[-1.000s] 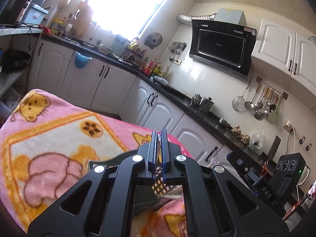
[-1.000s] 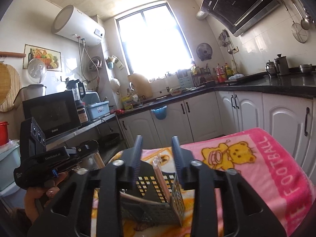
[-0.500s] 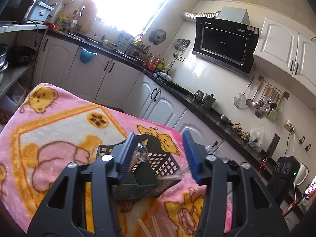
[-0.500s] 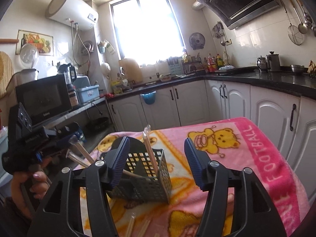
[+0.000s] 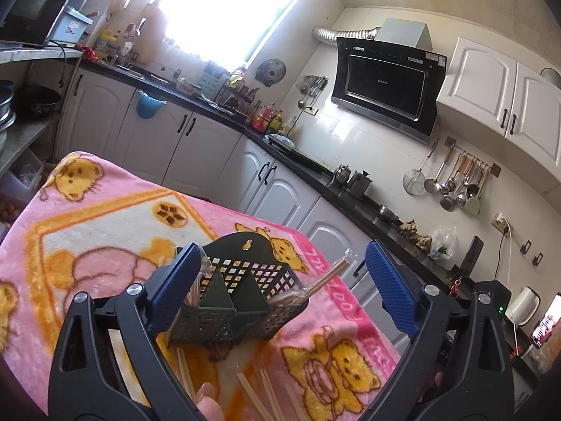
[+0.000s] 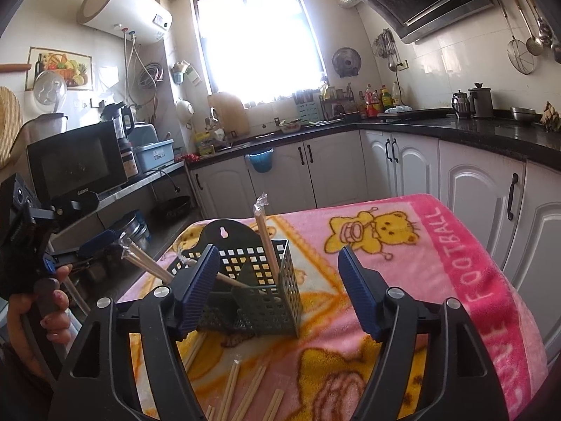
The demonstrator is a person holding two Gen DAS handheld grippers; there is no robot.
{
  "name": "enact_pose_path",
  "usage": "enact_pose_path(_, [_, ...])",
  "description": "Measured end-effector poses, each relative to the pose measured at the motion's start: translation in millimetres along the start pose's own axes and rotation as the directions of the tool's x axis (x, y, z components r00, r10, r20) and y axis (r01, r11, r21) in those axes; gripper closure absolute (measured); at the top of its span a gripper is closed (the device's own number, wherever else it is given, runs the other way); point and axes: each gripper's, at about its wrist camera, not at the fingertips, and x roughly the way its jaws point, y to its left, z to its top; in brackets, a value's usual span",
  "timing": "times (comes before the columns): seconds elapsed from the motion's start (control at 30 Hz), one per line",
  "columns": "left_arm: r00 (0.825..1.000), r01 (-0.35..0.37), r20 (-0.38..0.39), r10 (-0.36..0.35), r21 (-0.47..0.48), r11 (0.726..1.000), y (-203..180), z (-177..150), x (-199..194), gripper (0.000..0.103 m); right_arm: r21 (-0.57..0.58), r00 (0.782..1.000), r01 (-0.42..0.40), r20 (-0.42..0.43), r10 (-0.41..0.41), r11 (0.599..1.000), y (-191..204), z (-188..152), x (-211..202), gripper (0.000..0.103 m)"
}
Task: Organize utensils
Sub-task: 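Open the right tool to release its chopstick while the left tool opens too, then lower both open tools toward the chopsticks lying beside the basket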
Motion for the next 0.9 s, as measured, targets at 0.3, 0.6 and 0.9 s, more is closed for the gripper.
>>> enact_pose_path(0.3, [1.000, -0.017, -0.004, 0.017, -0.015, 1.000, 4.7, -7.0, -15.0, 0.012, -0.036, 1.000, -0.013, -0.028, 0.012, 0.999, 9.7, -6.3, -4.5, 0.033])
enact_pose_path(0.6, [0.998, -0.043, -0.045, 0.042, -0.033, 0.999, 14.3, -23.7, -20.5, 0.011, -0.073, 0.998, -0.026, -0.060, 0.021, 0.997, 19.7, -14.6, -9.7, 0.033])
enact_pose_path(0.9, [0.992, -0.059, -0.111, 0.054, -0.042, 0.997, 20.6, -46.7, -20.7, 0.011, -0.068, 0.993, -0.036, -0.113, 0.028, 0.997, 21.9, -24.1, -8.6, 0.033])
